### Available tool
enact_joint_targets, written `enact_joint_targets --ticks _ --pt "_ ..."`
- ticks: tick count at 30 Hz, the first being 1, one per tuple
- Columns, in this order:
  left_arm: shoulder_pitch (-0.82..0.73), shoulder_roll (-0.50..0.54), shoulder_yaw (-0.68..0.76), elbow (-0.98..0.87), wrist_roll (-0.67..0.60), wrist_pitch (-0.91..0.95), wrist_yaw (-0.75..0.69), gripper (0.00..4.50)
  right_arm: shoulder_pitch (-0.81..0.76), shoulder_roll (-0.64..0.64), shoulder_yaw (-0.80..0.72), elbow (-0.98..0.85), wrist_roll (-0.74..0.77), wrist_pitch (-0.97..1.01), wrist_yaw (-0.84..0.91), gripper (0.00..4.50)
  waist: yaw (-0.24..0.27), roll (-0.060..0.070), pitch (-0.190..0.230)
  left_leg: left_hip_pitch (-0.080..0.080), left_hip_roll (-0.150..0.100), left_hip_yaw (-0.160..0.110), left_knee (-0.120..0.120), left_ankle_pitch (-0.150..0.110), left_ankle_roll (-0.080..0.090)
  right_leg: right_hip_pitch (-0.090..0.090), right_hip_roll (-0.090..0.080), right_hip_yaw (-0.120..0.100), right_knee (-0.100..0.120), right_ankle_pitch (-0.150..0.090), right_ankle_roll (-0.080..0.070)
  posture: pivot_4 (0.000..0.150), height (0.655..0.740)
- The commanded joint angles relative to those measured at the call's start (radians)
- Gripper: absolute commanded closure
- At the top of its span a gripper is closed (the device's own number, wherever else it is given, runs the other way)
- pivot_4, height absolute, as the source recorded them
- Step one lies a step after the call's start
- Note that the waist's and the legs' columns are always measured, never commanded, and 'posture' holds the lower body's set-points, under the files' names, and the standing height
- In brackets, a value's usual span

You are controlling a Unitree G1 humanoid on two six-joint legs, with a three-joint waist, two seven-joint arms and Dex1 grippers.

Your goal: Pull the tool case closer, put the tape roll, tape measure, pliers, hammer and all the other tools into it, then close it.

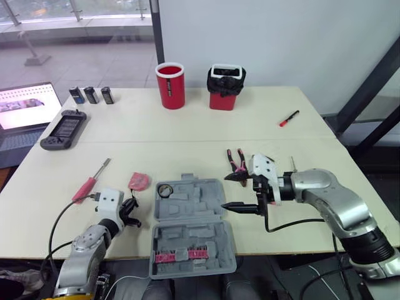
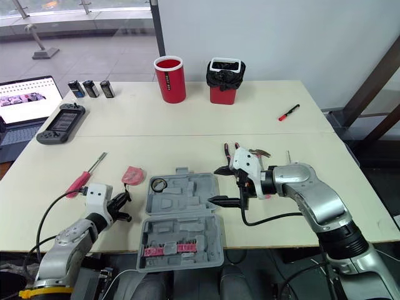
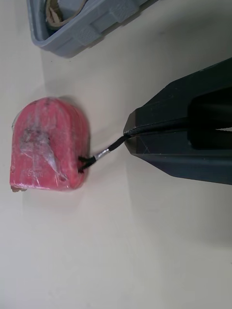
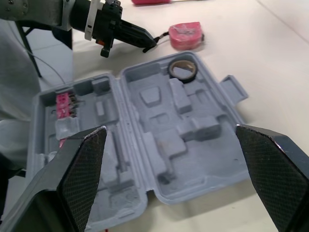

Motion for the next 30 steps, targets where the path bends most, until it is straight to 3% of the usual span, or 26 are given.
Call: enact_joint_targets --ticks 1,2,5,9,25,28,30 --pt "0.017 -0.007 0.016 -0.005 0.006 0.009 0.031 4.46 -0.03 -0.001 -0.007 -0.014 0.006 -0.004 0.015 0.0 -0.001 0.0 0.0 0.0 0.0 0.0 0.0 0.0 0.0 0.0 0.0 0.0 0.0 0.0 0.0 0.15 0.74" --pt "0.017 -0.014 0.021 -0.005 0.0 -0.002 0.035 4.46 -0.034 -0.001 -0.006 -0.01 0.006 -0.003 0.018 0.0 -0.001 0.0 0.0 0.0 0.0 0.0 0.0 0.0 0.0 0.0 0.0 0.0 0.0 0.0 0.0 0.15 0.74" --pt "0.015 -0.032 0.029 -0.008 -0.005 -0.015 0.052 3.65 -0.044 -0.001 -0.002 0.003 0.0 -0.006 0.027 0.0 -0.001 0.0 0.0 0.0 0.0 0.0 0.0 0.0 0.0 0.0 0.0 0.0 0.0 0.0 0.0 0.15 0.74" --pt "-0.007 -0.049 0.026 0.004 0.014 -0.034 0.084 1.63 -0.055 0.001 0.006 0.016 -0.012 -0.017 0.036 0.0 -0.001 0.0 0.0 0.0 0.0 0.0 0.0 0.0 0.0 0.0 0.0 0.0 0.0 0.0 0.0 0.15 0.74" --pt "-0.133 -0.061 -0.003 0.157 0.032 -0.095 0.104 1.63 -0.074 0.005 0.017 0.03 -0.031 -0.023 0.05 0.0 0.004 0.0 0.0 0.0 0.0 0.0 0.0 0.0 0.0 0.0 0.0 0.0 0.0 0.0 0.0 0.15 0.74" --pt "-0.14 -0.069 -0.002 0.173 0.032 -0.103 0.106 2.47 -0.074 0.006 0.016 0.03 -0.032 -0.025 0.051 0.0 0.004 0.0 0.0 0.0 0.0 0.0 0.0 0.0 0.0 0.0 0.0 0.0 0.0 0.0 0.0 0.15 0.74" --pt "-0.135 -0.075 0.001 0.173 0.024 -0.115 0.098 3.46 -0.072 0.005 0.014 0.031 -0.034 -0.027 0.052 0.0 0.004 0.0 0.0 0.0 0.0 0.0 0.0 0.0 0.0 0.0 0.0 0.0 0.0 0.0 0.0 0.15 0.74"
